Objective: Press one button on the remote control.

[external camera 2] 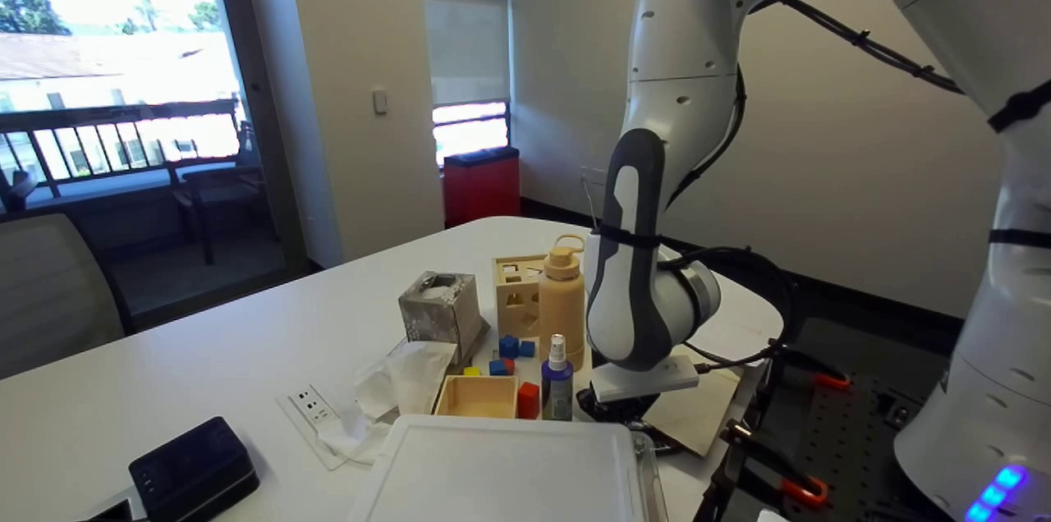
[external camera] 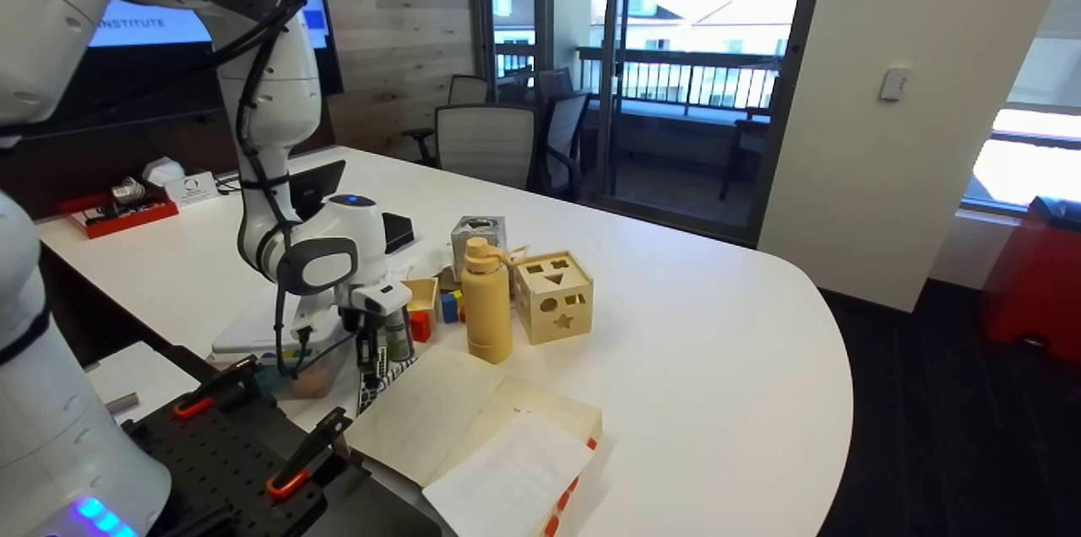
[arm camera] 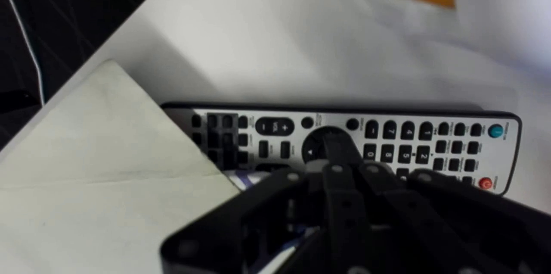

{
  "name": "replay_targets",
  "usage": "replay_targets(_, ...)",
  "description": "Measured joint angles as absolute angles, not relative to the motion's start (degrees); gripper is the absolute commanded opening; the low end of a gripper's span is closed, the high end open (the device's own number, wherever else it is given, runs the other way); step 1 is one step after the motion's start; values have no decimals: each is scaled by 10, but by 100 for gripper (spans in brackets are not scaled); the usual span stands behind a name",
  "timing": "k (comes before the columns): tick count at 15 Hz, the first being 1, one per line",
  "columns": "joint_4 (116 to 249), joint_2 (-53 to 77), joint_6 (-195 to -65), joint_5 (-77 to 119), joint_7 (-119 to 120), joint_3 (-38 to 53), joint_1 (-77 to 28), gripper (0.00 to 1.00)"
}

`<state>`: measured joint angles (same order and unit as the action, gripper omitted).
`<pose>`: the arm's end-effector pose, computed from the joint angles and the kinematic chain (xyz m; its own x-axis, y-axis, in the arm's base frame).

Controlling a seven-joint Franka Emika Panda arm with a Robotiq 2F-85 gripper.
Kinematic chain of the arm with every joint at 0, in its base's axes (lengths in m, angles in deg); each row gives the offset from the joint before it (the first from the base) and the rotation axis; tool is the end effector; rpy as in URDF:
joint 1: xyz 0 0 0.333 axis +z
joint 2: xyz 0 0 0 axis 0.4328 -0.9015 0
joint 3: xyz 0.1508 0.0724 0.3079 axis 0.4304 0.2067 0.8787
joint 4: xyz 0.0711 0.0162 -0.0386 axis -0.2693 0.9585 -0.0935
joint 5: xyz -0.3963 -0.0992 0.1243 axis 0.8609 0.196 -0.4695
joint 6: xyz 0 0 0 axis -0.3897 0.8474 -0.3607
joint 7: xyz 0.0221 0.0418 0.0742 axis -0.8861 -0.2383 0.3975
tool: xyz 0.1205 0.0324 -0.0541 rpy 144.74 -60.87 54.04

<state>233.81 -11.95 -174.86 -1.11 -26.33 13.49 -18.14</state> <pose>0.4107 0.0462 -0.0206 0.7455 -0.6629 -0.0692 -0.6615 -0.7486 0.0442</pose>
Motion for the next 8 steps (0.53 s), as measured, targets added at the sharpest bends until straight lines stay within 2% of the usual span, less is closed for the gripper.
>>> replay_targets(8, 2329, -131, -1748, -12, -263, 112, -158, 0)
